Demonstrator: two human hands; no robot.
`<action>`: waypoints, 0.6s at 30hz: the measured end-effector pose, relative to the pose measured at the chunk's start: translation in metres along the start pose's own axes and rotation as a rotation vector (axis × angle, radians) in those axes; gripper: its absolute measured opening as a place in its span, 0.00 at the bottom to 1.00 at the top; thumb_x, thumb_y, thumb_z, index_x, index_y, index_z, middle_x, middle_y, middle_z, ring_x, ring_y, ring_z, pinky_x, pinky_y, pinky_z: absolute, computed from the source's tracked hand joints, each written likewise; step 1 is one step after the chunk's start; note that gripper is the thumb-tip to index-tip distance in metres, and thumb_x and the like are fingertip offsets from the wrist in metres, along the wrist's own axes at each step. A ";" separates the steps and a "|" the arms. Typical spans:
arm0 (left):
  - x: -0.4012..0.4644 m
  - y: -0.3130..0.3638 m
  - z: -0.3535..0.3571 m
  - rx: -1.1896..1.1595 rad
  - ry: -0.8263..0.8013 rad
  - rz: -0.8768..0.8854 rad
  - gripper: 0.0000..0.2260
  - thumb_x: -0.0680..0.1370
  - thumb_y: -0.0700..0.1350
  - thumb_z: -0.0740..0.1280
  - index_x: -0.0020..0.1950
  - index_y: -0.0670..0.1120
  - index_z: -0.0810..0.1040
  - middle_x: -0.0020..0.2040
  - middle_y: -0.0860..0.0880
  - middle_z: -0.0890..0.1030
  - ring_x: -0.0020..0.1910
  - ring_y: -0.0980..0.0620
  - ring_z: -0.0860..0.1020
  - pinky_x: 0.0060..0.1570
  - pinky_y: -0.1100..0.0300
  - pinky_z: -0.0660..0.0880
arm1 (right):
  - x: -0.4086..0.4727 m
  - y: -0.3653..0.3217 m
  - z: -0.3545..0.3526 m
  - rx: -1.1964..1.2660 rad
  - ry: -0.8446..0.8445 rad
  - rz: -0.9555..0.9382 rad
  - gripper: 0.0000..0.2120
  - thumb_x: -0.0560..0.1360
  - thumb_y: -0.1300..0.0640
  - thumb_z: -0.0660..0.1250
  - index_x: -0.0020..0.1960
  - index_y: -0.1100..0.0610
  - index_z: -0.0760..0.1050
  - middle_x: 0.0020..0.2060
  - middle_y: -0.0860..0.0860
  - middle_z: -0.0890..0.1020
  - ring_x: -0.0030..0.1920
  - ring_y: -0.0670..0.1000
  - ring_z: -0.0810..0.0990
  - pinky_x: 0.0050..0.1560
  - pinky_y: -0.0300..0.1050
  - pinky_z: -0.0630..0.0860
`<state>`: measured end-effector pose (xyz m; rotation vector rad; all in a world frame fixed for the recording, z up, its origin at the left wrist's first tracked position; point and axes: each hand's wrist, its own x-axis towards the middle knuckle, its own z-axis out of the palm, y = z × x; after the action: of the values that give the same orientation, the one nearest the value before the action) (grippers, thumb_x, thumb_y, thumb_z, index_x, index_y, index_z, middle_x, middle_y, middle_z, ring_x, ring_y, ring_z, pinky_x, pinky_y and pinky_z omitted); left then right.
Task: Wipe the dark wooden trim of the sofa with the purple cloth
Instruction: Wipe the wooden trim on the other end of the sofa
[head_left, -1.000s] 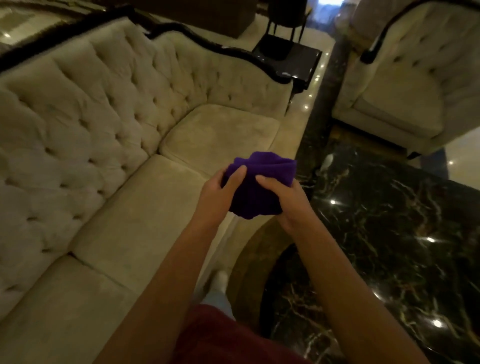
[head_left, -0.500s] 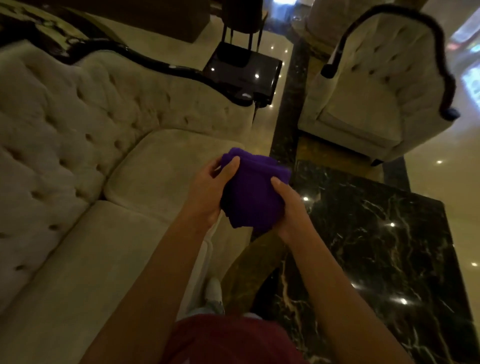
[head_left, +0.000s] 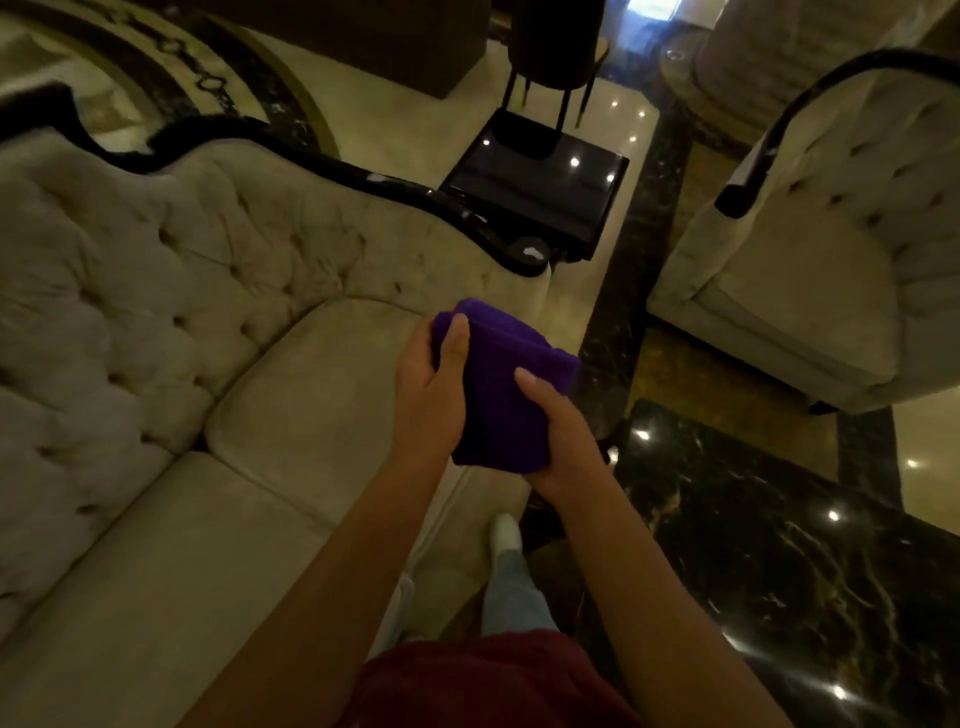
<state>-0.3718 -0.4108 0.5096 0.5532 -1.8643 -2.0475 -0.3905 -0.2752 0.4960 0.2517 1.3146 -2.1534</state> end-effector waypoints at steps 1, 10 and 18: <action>0.017 -0.005 0.010 0.028 0.038 0.011 0.11 0.83 0.61 0.60 0.52 0.58 0.78 0.44 0.61 0.83 0.41 0.64 0.81 0.40 0.70 0.77 | 0.020 -0.010 -0.003 -0.012 0.020 0.015 0.33 0.65 0.49 0.82 0.67 0.50 0.75 0.57 0.54 0.87 0.56 0.58 0.87 0.54 0.57 0.84; 0.156 -0.040 0.100 -0.026 0.179 -0.225 0.17 0.83 0.62 0.58 0.53 0.57 0.83 0.47 0.56 0.86 0.47 0.61 0.84 0.45 0.63 0.81 | 0.170 -0.122 -0.048 -0.346 0.111 0.060 0.17 0.69 0.50 0.80 0.56 0.44 0.80 0.47 0.43 0.89 0.50 0.51 0.88 0.47 0.49 0.86; 0.266 -0.078 0.113 -0.247 0.096 -0.437 0.14 0.83 0.59 0.62 0.57 0.54 0.84 0.56 0.53 0.87 0.56 0.57 0.84 0.53 0.59 0.80 | 0.275 -0.159 -0.055 -0.475 0.107 0.073 0.12 0.74 0.50 0.77 0.56 0.43 0.80 0.48 0.45 0.88 0.48 0.49 0.88 0.45 0.46 0.85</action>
<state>-0.6575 -0.4315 0.4219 1.0418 -1.5019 -2.4234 -0.7114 -0.2825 0.4634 0.2179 1.7997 -1.7229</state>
